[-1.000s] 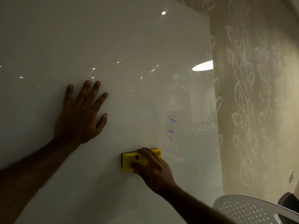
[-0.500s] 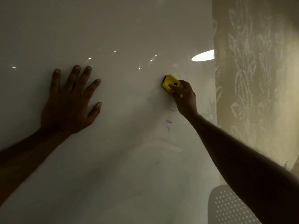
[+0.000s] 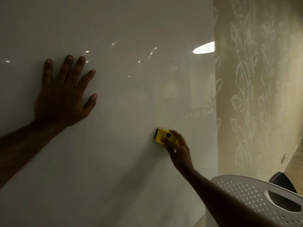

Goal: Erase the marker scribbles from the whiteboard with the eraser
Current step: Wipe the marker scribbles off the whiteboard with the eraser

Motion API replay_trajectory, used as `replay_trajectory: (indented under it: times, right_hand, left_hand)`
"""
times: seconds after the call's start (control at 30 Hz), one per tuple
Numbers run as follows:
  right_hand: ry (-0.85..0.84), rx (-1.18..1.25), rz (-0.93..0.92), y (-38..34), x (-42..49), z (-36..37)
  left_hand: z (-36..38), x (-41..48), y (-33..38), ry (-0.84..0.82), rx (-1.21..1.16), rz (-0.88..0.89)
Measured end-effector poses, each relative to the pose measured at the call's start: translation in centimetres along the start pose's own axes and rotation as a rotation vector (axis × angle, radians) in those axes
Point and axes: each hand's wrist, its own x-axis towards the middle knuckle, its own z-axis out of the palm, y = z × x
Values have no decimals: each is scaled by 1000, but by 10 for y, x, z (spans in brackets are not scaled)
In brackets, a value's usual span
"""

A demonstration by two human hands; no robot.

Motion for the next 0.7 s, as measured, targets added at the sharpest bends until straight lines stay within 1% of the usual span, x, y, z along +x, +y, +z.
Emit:
replay_trajectory:
  times: [0.13,0.23,0.33,0.4,0.47,0.57,0.7]
  right_hand:
    - [155,32,121,-16,107,-23]
    - [158,-47,111,-15,193,-47]
    - [170,-61,96,-7,212,-46]
    - [202,-55,89,-10,189,-32]
    - [206,-40,75,-14,143,-13]
    - [110,2,44,-30,47,13]
    - [2,54,-35,-49,-69,39]
  left_hand:
    - [1,-2,0,4,-24,-5]
    - [6,-2,-3,-2,-60,-6]
    - [13,-3,-6,-21,-110,-17]
    - [16,-4,-8,-30,-125,-17]
    - [17,-3,-8,-32,-137,-7]
    - [19,-3,-10,-83,-139,-34]
    - [20,-3,-12,-37,-160,-5]
